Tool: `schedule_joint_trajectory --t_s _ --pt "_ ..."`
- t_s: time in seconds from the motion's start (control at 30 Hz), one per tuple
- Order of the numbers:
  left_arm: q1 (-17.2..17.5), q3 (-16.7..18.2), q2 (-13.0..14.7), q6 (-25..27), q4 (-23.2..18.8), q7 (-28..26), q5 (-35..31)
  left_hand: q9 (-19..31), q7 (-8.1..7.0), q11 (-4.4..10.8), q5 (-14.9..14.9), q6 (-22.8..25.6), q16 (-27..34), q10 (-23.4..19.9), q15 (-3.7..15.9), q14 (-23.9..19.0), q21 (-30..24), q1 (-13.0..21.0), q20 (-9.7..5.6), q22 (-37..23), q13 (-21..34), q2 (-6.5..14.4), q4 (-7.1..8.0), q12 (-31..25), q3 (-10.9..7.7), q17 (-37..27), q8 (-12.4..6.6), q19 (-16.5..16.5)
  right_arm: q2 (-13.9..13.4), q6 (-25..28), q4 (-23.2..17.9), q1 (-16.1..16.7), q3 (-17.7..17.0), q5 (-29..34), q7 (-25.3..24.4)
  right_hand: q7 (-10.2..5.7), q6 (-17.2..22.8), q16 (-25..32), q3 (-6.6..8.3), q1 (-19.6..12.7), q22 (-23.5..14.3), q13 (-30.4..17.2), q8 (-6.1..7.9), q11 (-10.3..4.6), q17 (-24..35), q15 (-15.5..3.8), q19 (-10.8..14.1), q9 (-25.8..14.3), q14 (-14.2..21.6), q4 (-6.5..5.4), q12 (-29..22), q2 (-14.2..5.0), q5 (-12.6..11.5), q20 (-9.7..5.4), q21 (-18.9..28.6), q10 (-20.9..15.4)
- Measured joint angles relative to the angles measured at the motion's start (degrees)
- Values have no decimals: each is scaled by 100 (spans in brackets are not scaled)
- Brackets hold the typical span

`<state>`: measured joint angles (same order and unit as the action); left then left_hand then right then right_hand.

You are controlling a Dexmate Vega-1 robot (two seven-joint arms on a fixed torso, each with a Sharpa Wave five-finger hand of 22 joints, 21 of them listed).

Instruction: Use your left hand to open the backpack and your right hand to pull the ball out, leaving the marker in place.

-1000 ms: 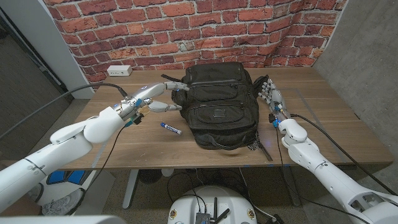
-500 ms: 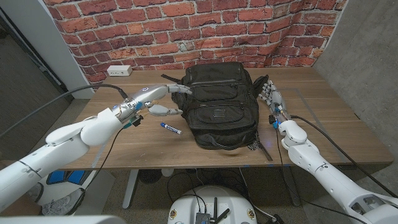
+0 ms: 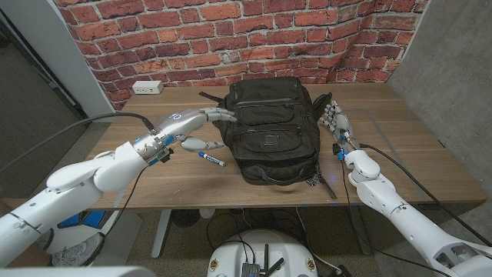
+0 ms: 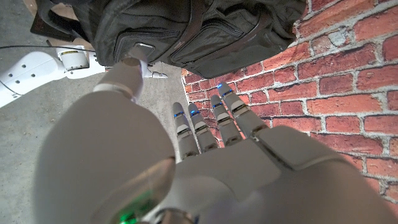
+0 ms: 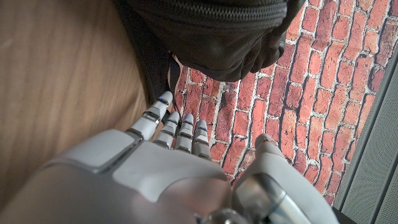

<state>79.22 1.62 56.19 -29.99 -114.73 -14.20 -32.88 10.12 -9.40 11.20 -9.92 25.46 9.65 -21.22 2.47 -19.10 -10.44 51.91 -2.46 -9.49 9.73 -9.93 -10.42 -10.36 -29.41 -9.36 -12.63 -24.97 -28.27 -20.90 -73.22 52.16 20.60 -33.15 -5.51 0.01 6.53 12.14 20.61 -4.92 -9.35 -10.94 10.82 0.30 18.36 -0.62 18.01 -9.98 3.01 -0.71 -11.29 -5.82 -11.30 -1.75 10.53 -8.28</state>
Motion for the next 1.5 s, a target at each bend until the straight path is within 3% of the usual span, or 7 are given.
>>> schedule_joint_trajectory --t_s 0.73,1.13,1.5 --pt "472 275 -126 62 -365 -675 -1675 1 32 6 0 -258 0 230 -11 131 0 157 -30 1 0 53 45 0 318 0 87 173 -17 35 114 -34 6 -115 185 0 0 46 0 0 0 0 0 0 0 0 0 0 0 -1 0 0 0 0 0 0" --pt "875 282 -194 664 -683 -1032 -2402 1 91 -47 0 -378 0 283 -11 193 0 225 -12 2 0 120 77 0 397 0 132 217 -6 21 252 -71 2 -175 307 0 0 46 0 0 0 0 0 0 0 0 0 0 0 -1 0 0 0 0 0 0" --pt "1194 56 -284 1364 -867 -1429 -2863 16 157 -148 0 -567 0 425 -11 274 0 323 -2 2 0 173 54 22 484 0 132 311 9 -29 345 -106 8 -205 413 0 0 46 0 0 0 -1 0 0 0 0 0 0 0 -1 0 0 0 0 0 0"
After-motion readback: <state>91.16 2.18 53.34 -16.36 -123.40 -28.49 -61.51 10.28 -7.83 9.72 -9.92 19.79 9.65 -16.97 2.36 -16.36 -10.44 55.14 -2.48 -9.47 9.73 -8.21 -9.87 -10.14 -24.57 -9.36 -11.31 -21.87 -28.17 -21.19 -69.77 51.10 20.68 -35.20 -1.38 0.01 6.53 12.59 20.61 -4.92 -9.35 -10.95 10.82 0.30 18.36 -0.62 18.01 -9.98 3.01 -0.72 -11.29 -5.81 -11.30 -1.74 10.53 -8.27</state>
